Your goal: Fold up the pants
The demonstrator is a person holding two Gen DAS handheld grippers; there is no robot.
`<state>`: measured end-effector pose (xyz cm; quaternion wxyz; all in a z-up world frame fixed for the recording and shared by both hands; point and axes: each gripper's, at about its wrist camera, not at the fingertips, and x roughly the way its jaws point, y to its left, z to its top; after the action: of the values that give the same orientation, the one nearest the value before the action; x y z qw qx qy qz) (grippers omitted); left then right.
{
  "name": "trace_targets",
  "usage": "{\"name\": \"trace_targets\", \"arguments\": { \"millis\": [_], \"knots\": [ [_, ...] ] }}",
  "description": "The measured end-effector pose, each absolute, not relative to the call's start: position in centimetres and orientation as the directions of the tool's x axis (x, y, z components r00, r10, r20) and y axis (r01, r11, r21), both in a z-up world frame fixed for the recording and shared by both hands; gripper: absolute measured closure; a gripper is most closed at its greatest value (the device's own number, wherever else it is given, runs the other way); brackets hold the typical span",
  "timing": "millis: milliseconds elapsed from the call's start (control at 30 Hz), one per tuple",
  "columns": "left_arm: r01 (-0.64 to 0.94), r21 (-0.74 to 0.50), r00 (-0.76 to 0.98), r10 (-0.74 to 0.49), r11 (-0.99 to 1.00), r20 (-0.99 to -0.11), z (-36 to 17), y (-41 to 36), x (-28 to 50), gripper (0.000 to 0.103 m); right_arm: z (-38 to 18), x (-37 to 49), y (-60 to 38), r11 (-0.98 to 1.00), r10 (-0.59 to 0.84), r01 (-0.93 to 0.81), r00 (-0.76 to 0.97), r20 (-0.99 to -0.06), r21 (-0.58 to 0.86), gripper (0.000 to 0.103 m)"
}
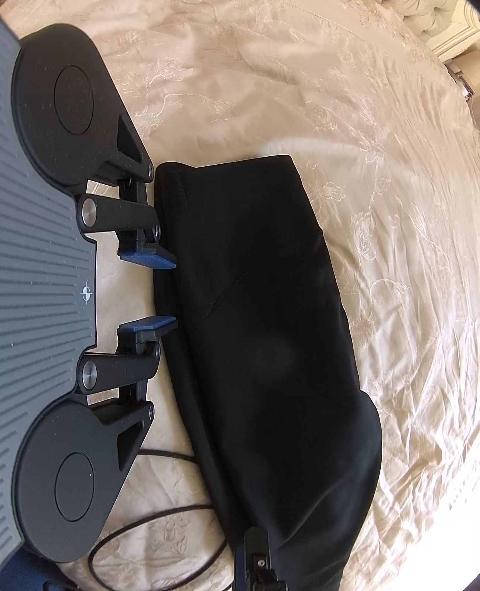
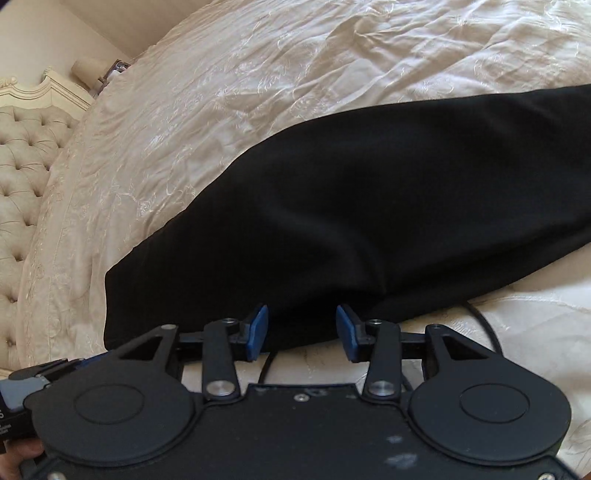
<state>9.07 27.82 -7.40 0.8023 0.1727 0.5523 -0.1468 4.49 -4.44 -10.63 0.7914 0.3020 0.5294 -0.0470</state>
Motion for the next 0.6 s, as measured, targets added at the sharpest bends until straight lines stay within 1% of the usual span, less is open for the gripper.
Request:
{"name": "trace_targets", "arguments": {
  "millis": [100,200,267,300,333,400,500,600],
  "knots": [
    [0.479,0.111,0.357,-0.078,0.871,-0.931,-7.6,28.4,9.1,0.075,-11.0,4.7,-4.0,0.774,0.225,0.458,0.445,-0.867,0.437,0.052],
    [0.54,0.152,0.388,-0.084,0.828,-0.918,-7.7,28.2,8.9,0.073,-11.3,5.0,-4.4,0.711,0.221,0.525,0.464,-0.858,0.468,0.052],
    [0.572,0.177,0.409,-0.091,0.801,-0.908,-7.8,28.1,8.7,0.07,-11.7,5.2,-4.5,0.668,0.228,0.558,0.478,-0.848,0.493,0.06],
    [0.585,0.181,0.414,-0.099,0.791,-0.905,-7.8,28.0,8.7,0.067,-11.8,5.4,-4.4,0.657,0.228,0.568,0.477,-0.849,0.495,0.086],
    [0.598,0.182,0.416,-0.109,0.781,-0.903,-7.8,27.9,8.6,0.066,-11.8,5.7,-4.4,0.658,0.224,0.575,0.467,-0.856,0.486,0.097],
    [0.629,0.196,0.424,-0.122,0.752,-0.897,-8.0,27.7,8.5,0.063,-11.1,5.9,-4.0,0.668,0.21,0.574,0.466,-0.86,0.474,0.098],
    [0.68,0.249,0.441,-0.114,0.69,-0.89,-8.9,27.1,8.3,0.063,-9.8,5.8,-3.3,0.661,0.201,0.577,0.48,-0.854,0.48,0.098],
    [0.716,0.273,0.443,-0.116,0.643,-0.889,-10.0,26.7,8.1,0.062,-8.8,5.8,-3.3,0.652,0.186,0.586,0.492,-0.85,0.481,0.098]
  ]
}}
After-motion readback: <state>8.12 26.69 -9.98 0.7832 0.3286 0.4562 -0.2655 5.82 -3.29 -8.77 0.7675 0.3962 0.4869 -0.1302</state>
